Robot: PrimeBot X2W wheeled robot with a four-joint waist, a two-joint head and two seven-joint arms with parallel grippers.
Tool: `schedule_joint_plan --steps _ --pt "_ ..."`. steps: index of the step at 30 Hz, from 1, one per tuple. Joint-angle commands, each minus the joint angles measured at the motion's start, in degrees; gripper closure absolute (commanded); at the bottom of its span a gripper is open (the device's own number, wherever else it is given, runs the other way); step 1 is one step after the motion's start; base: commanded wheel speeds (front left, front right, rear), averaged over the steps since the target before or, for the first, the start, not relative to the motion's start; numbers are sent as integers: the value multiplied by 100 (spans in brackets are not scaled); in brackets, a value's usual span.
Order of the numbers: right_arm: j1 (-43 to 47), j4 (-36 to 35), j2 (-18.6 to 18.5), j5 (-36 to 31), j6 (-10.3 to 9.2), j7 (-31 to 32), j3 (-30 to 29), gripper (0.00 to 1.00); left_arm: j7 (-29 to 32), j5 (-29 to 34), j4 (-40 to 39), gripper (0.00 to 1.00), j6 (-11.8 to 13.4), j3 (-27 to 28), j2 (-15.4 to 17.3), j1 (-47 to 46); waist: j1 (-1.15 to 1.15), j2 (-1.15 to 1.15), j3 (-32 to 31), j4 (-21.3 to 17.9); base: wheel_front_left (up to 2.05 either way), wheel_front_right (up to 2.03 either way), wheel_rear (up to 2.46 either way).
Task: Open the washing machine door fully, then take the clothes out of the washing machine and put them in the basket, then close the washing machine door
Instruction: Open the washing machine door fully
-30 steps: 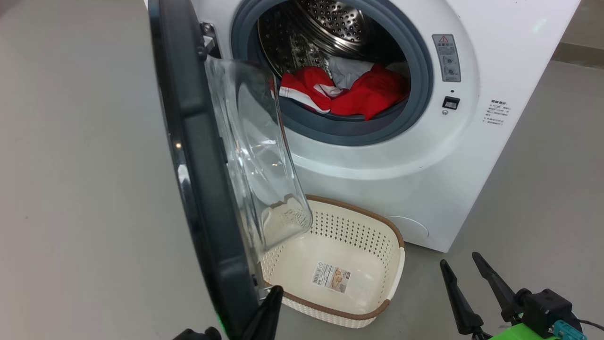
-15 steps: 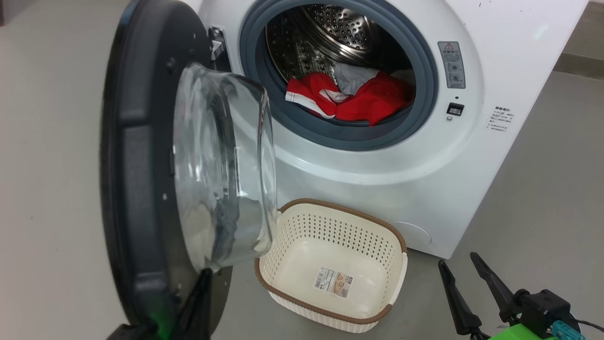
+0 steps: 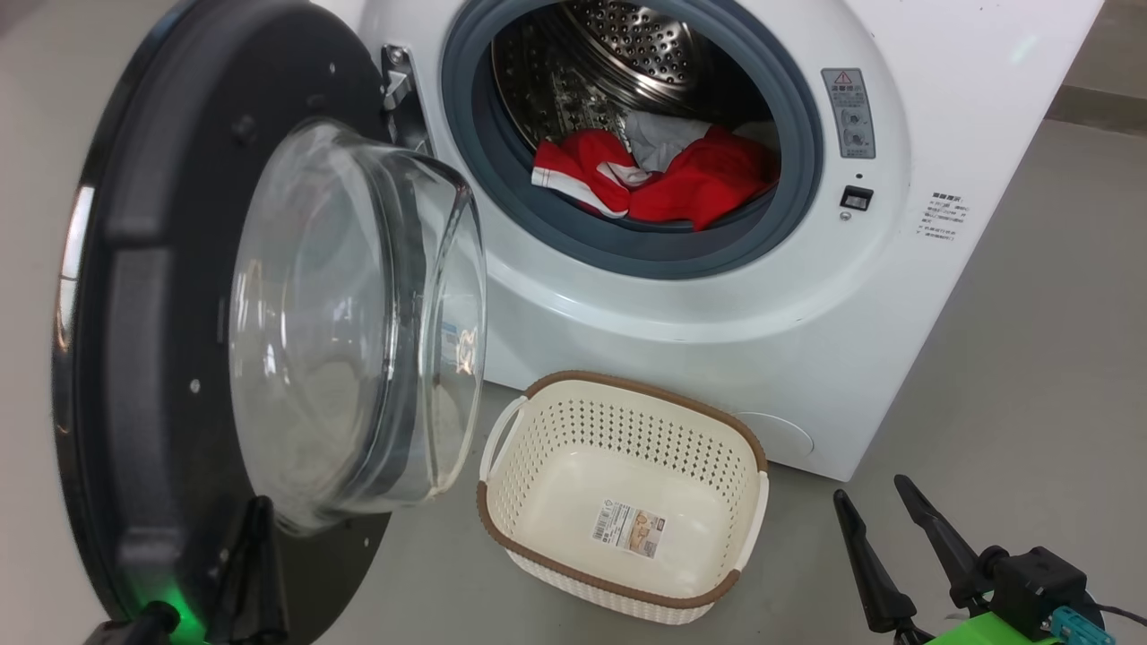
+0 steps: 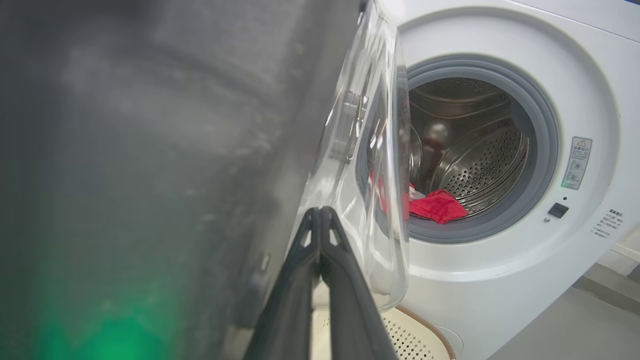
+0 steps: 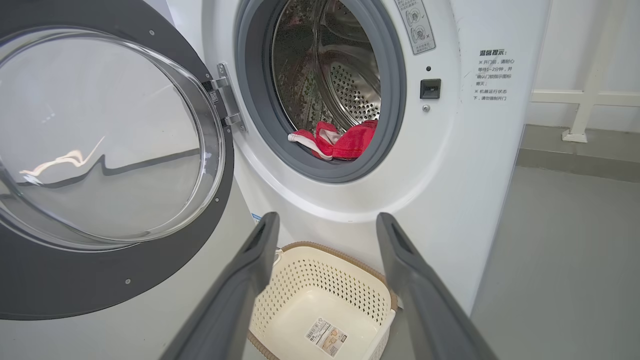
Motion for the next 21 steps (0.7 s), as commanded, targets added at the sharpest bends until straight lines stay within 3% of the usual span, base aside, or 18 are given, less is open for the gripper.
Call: schedule_joint_plan --steps 1,21 --pt "-145 -167 -90 -34 1 -53 99 0 -37 73 -127 100 66 400 75 -229 0 0 20 -16 0 0 0" --pt "-240 -244 -130 -67 1 -54 25 0 -37 700 326 100 -251 2050 75 -803 0 0 184 -86 0 0 0"
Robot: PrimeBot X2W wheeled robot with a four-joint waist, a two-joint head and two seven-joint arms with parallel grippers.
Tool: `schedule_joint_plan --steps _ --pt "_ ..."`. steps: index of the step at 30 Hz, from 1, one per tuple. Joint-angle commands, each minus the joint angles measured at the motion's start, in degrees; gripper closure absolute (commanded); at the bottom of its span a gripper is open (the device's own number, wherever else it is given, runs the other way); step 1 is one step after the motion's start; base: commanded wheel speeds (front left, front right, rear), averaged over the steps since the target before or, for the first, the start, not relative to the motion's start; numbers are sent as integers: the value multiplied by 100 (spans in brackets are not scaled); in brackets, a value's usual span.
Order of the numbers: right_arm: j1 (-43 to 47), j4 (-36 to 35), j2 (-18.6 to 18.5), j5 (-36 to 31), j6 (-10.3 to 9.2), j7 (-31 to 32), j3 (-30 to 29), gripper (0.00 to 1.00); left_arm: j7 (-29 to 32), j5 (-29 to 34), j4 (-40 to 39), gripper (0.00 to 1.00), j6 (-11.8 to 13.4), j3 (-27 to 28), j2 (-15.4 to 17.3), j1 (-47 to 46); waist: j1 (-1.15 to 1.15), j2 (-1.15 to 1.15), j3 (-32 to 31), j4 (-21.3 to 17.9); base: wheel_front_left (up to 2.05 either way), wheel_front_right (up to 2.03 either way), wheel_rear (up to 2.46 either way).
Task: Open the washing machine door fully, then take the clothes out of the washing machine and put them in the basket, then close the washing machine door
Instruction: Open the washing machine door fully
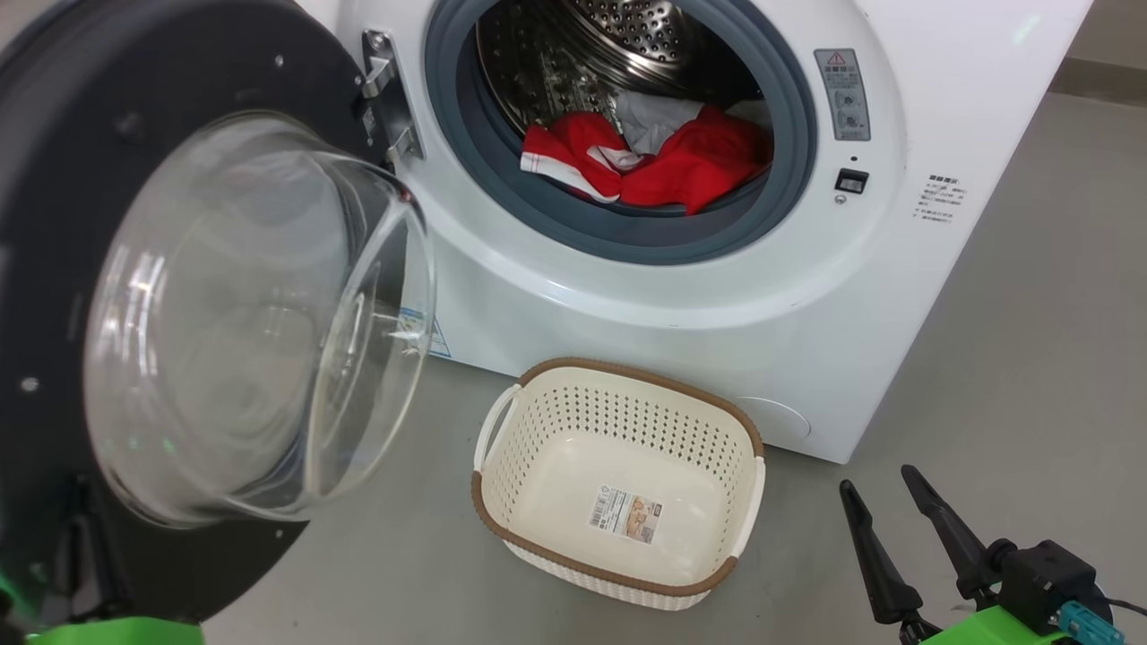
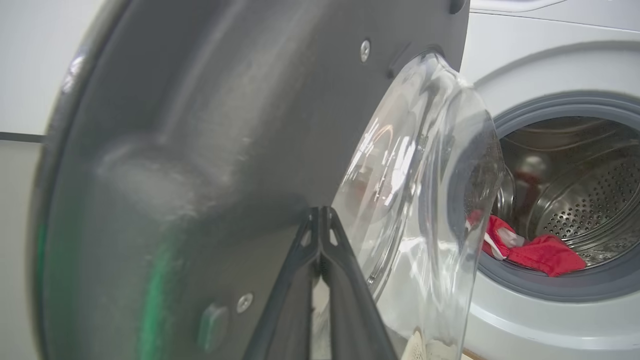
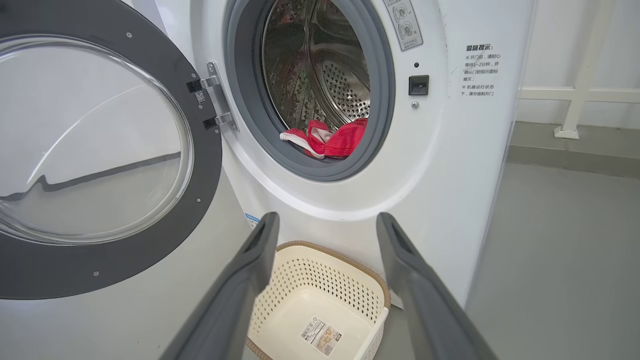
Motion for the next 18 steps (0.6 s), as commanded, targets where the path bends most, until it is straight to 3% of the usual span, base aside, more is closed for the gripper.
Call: schedule_joint_plan --steps 1,18 --pt "-227 -159 -109 -35 1 -54 89 0 -36 95 -78 100 7 376 167 -289 0 0 19 -17 0 0 0" --pt "-322 -186 -208 -20 1 -54 81 0 -36 561 687 100 -216 1591 457 -1153 0 0 257 -179 0 0 0"
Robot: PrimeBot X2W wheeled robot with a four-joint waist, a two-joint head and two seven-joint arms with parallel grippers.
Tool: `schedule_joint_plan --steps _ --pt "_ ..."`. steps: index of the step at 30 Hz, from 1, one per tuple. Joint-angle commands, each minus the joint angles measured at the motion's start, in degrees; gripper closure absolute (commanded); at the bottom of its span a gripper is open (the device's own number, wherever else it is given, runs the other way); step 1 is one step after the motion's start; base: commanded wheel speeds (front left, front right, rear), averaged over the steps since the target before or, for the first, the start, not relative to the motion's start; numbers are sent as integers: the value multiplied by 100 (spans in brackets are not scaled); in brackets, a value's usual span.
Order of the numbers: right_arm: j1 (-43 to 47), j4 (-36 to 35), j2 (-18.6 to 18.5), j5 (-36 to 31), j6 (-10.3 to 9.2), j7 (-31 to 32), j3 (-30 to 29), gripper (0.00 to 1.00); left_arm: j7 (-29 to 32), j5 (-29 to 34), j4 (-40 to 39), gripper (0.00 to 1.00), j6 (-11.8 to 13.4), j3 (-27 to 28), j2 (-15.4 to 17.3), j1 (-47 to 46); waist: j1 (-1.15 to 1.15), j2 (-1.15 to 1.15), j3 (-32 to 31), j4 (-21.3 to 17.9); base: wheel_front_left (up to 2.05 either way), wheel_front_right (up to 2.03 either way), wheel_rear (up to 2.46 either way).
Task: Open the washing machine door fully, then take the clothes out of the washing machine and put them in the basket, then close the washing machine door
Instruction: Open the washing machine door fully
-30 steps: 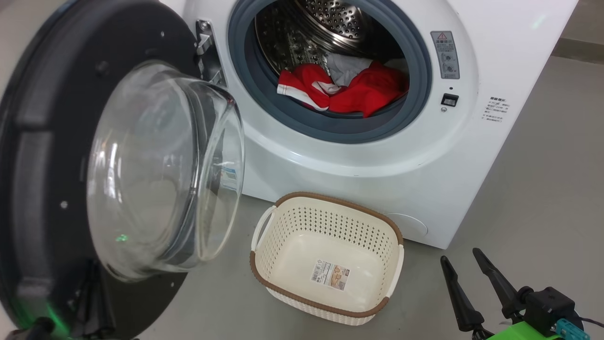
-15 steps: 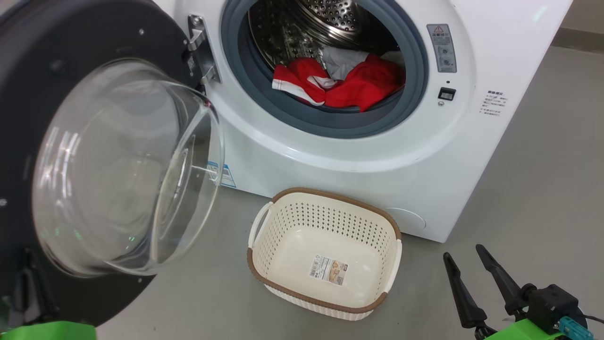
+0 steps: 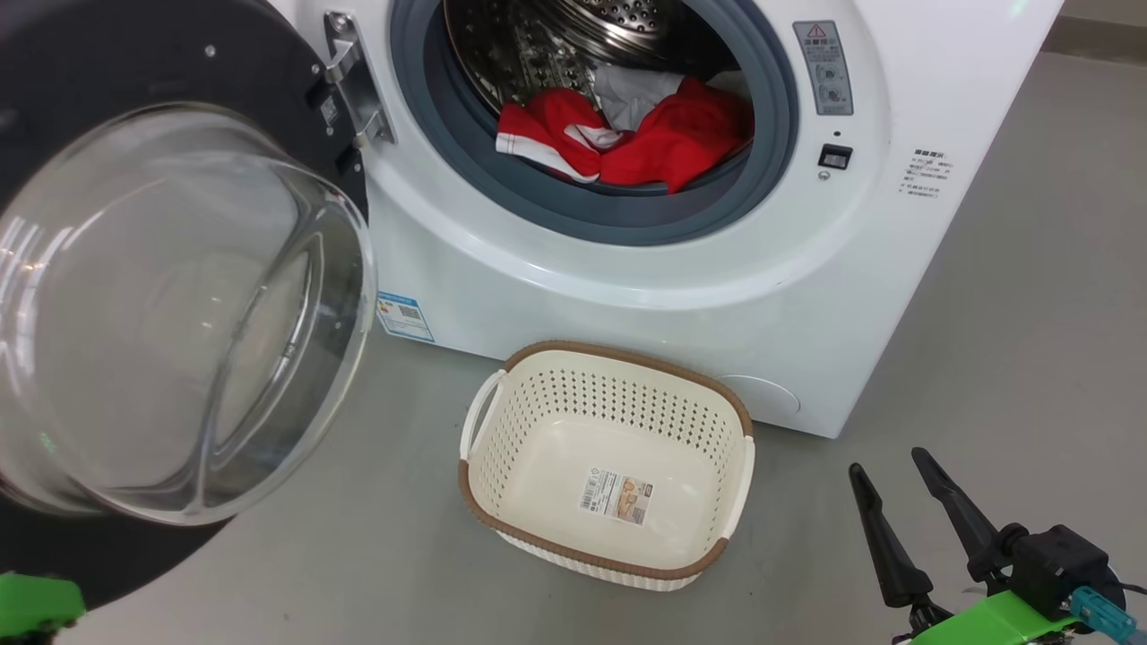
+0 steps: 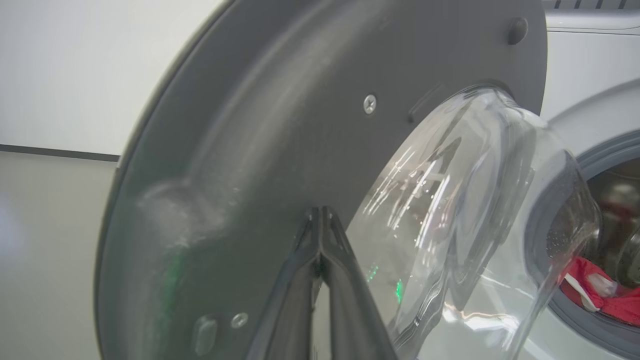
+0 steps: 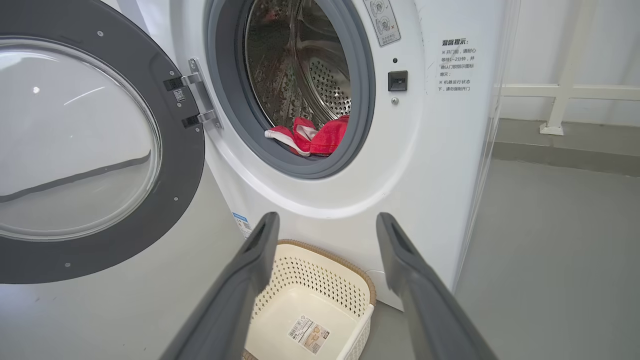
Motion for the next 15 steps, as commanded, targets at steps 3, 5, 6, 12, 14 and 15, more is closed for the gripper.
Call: schedule_joint_plan --steps 3,5,6,12,14,15 --pt "-208 -162 -114 -22 1 -52 117 0 -31 128 83 100 -37 425 402 -378 0 0 74 -47 0 0 0" --pt "-226 -166 -128 -23 1 -52 126 0 -31 168 223 100 -57 528 471 -479 0 0 107 -69 0 0 0" --pt "-237 -167 -137 -22 1 -52 130 0 -31 187 290 100 -66 579 504 -529 0 0 122 -79 0 0 0" --pt "-285 -151 -196 -4 1 -52 147 0 -31 251 660 100 -133 931 701 -826 0 0 204 -155 0 0 0" --pt "-295 -143 -213 -3 1 -52 150 0 -31 299 774 100 -153 978 768 -909 0 0 224 -167 0 0 0" --pt "-300 -140 -220 -3 1 -52 149 0 -31 318 829 100 -159 1007 804 -956 0 0 232 -171 0 0 0"
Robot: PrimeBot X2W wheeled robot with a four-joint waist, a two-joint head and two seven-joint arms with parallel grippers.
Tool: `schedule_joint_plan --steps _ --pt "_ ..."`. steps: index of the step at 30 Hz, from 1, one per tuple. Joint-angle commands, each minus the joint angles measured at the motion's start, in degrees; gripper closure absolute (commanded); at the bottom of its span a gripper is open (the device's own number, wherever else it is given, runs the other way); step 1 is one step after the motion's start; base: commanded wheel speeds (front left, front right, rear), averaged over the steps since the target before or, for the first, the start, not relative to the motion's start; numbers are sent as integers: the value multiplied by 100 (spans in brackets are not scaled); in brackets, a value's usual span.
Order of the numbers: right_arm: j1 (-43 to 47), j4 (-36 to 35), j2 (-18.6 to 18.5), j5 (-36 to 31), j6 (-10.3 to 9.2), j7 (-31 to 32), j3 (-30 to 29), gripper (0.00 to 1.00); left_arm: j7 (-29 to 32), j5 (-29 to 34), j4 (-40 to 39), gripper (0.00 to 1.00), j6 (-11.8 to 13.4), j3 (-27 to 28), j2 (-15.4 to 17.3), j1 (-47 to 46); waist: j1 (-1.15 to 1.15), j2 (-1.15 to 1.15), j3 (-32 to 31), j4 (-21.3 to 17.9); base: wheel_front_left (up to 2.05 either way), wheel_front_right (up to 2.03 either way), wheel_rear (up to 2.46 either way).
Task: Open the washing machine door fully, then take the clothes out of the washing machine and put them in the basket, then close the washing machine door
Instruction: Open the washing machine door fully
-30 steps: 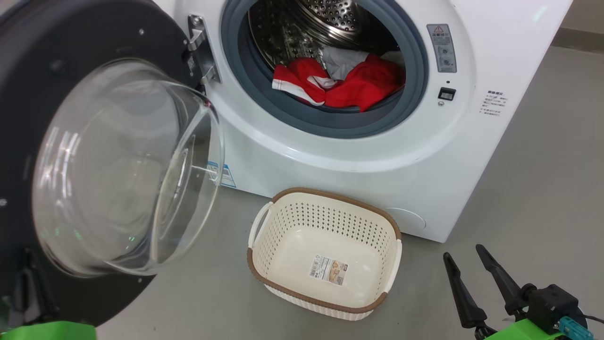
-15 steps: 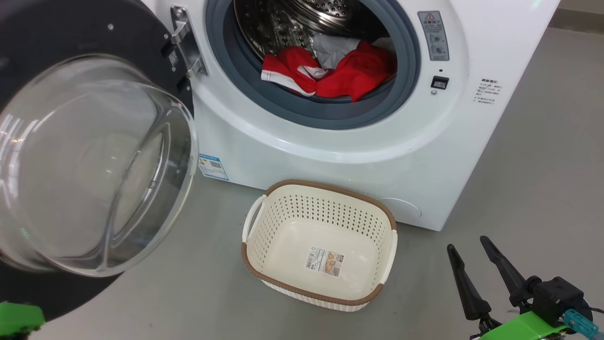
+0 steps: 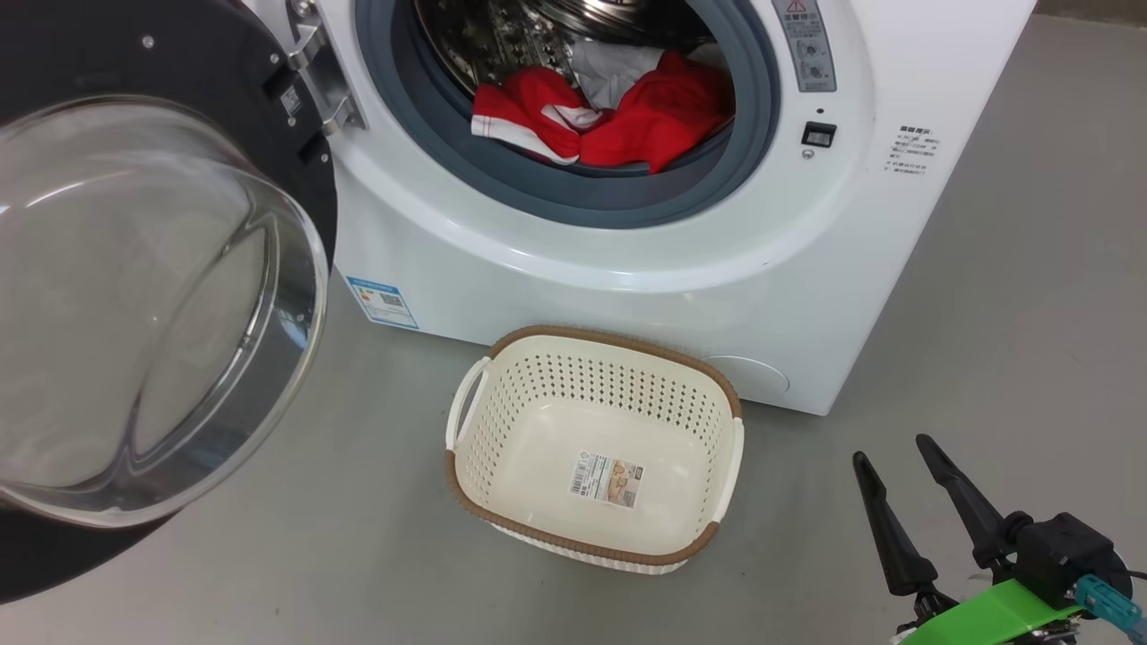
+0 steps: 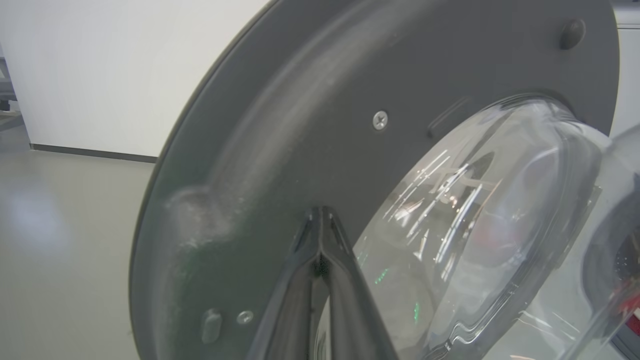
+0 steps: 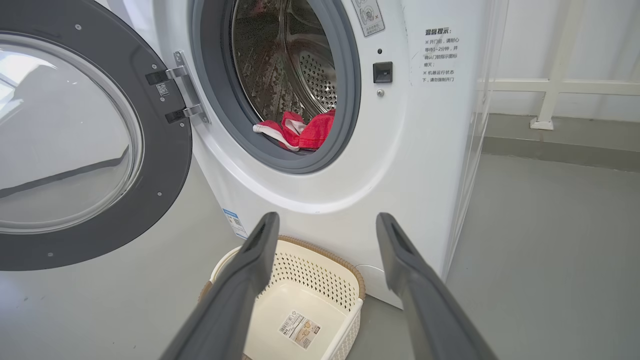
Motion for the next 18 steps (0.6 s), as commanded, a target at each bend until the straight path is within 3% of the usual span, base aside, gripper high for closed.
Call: schedule_joint_plan --steps 1,8,18 --pt "-181 -137 -100 -4 1 -52 119 0 -28 61 -92 100 -13 187 371 -165 0 0 14 -9 0 0 0" --pt "-218 -123 -116 -3 1 -52 140 0 -28 153 194 100 -56 400 504 -374 0 0 49 -57 0 0 0" --pt "-190 -120 -95 -15 1 -52 112 0 -28 255 213 100 -115 416 354 -305 0 0 -15 -57 0 0 0"
